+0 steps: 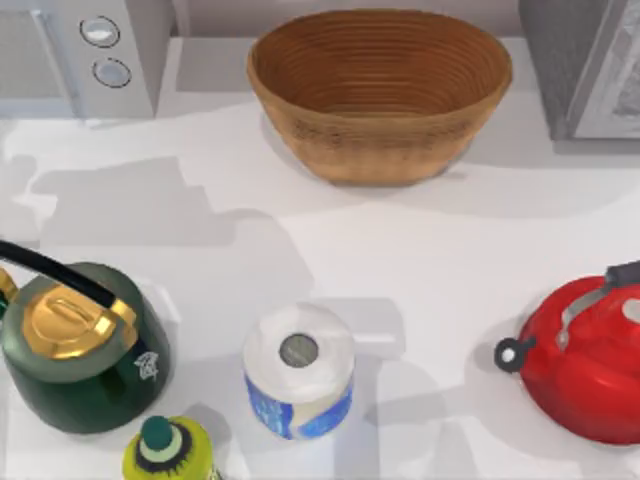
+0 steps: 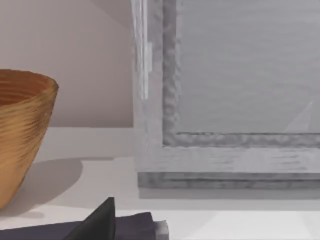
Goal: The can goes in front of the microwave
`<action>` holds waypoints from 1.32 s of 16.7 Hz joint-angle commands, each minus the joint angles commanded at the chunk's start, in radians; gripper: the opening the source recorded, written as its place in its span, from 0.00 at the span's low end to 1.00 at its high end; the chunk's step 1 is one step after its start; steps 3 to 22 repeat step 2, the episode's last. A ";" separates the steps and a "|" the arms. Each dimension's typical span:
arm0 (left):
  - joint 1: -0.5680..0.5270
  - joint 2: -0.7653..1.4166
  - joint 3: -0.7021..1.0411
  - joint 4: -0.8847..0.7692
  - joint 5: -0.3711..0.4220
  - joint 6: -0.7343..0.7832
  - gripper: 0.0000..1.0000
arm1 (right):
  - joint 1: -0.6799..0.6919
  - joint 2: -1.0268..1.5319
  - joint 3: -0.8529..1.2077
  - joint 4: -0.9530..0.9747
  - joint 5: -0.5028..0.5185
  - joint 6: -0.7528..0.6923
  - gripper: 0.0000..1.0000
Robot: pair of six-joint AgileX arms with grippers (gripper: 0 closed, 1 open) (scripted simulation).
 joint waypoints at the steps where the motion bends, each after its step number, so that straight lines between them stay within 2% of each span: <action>1: 0.000 0.000 0.012 -0.012 0.001 -0.001 1.00 | 0.000 0.000 0.000 0.000 0.000 0.000 1.00; 22: 0.000 0.000 0.014 -0.013 0.001 -0.001 1.00 | 0.000 0.000 0.000 0.000 0.000 0.000 1.00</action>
